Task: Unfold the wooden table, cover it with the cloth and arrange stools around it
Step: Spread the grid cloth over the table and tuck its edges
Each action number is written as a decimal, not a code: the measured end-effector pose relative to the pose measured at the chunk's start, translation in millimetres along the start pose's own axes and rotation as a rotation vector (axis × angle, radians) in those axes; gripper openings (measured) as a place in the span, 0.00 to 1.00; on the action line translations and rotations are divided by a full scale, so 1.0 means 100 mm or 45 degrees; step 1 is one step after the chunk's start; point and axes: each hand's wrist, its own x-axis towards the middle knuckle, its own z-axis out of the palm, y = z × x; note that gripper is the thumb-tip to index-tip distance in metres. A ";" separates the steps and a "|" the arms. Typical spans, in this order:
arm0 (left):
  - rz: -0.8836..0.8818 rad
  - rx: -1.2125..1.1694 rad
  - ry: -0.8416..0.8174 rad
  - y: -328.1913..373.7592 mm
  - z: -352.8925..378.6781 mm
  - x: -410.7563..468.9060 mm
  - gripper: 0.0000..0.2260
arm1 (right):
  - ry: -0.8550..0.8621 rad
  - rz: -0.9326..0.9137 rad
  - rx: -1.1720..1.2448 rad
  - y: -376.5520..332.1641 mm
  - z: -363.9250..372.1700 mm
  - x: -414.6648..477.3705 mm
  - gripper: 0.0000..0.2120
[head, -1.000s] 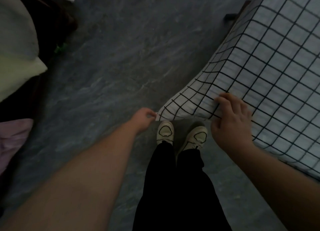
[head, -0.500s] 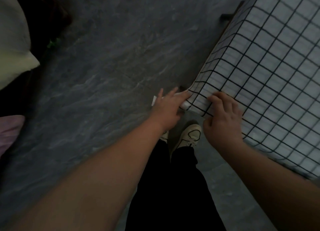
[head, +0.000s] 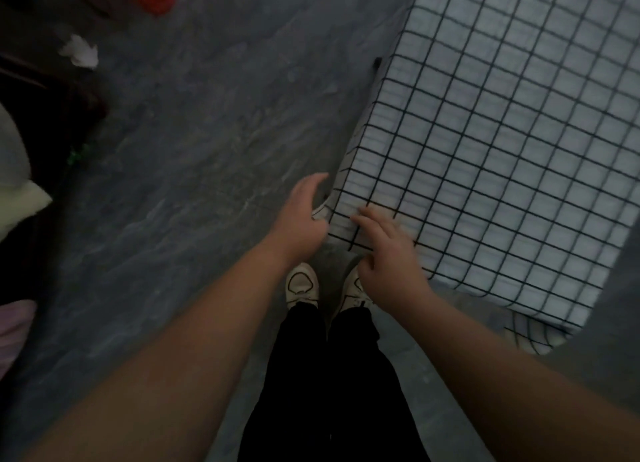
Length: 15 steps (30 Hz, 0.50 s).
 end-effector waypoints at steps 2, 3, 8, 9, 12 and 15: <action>0.112 0.006 0.151 0.26 0.10 -0.04 0.29 | 0.107 0.027 0.153 0.02 -0.10 -0.04 0.29; 0.173 0.094 0.142 0.35 0.16 -0.03 0.27 | 0.187 0.040 0.164 0.05 -0.15 -0.06 0.27; 0.138 0.531 0.025 0.40 0.36 0.08 0.22 | 0.320 0.258 -0.044 0.35 -0.33 -0.17 0.24; 0.115 0.524 0.027 0.39 0.37 0.10 0.22 | 0.290 0.320 -0.100 0.44 -0.34 -0.19 0.25; 0.069 0.535 -0.004 0.38 0.39 0.10 0.22 | 0.193 0.442 -0.171 0.66 -0.32 -0.27 0.27; 0.042 0.554 -0.010 0.41 0.39 0.12 0.22 | 0.138 0.382 -0.158 0.77 -0.33 -0.32 0.29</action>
